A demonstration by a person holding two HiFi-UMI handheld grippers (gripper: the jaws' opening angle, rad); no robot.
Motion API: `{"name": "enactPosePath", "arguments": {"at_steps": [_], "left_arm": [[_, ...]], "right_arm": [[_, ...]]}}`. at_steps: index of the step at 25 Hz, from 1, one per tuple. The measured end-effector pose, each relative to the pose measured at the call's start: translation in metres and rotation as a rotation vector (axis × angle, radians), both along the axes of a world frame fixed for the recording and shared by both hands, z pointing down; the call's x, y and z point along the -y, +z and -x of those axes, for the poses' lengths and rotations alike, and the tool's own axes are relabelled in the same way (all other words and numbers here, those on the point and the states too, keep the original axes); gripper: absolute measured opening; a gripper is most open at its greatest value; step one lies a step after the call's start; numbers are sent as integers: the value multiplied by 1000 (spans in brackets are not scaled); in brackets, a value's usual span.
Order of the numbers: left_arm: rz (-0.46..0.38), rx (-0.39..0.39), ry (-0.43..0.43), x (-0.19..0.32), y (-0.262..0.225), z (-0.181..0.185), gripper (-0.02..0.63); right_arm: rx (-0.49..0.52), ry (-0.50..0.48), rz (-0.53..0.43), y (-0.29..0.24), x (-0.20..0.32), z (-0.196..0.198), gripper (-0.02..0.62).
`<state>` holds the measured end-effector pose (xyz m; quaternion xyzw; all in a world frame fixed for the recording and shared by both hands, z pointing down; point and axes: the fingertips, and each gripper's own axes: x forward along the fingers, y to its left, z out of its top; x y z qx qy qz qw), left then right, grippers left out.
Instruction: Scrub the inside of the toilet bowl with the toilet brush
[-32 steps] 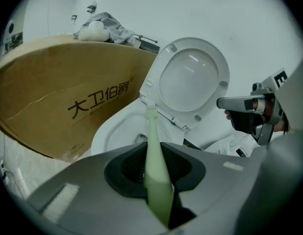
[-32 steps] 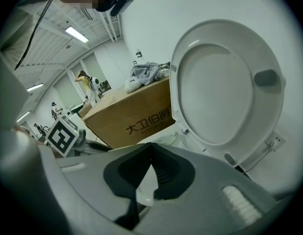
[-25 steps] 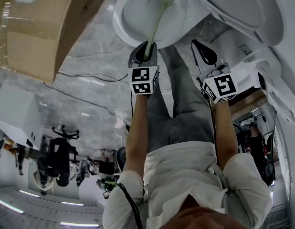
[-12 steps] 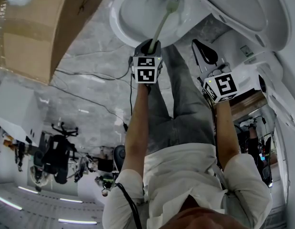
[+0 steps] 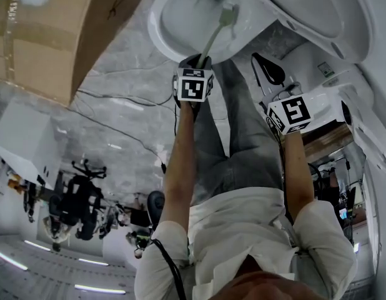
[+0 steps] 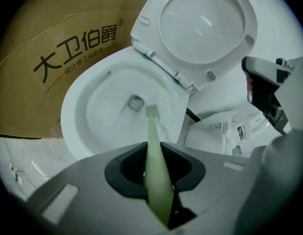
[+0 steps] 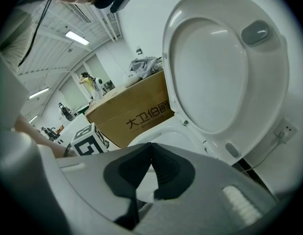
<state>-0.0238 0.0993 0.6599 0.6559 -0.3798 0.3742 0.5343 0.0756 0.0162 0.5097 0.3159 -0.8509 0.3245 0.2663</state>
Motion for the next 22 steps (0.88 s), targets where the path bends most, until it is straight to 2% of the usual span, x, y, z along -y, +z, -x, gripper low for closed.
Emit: {"name": "enactPosePath", "arguments": {"at_steps": [11,22], "left_arm": [[10,78,175,-10,-10,21,100],[-8,203,502,-18,-12,66,100]], "right_arm": [[9,76,-6,-7,0,-10,3],[11,204,5,-12,-26,9,3]]}}
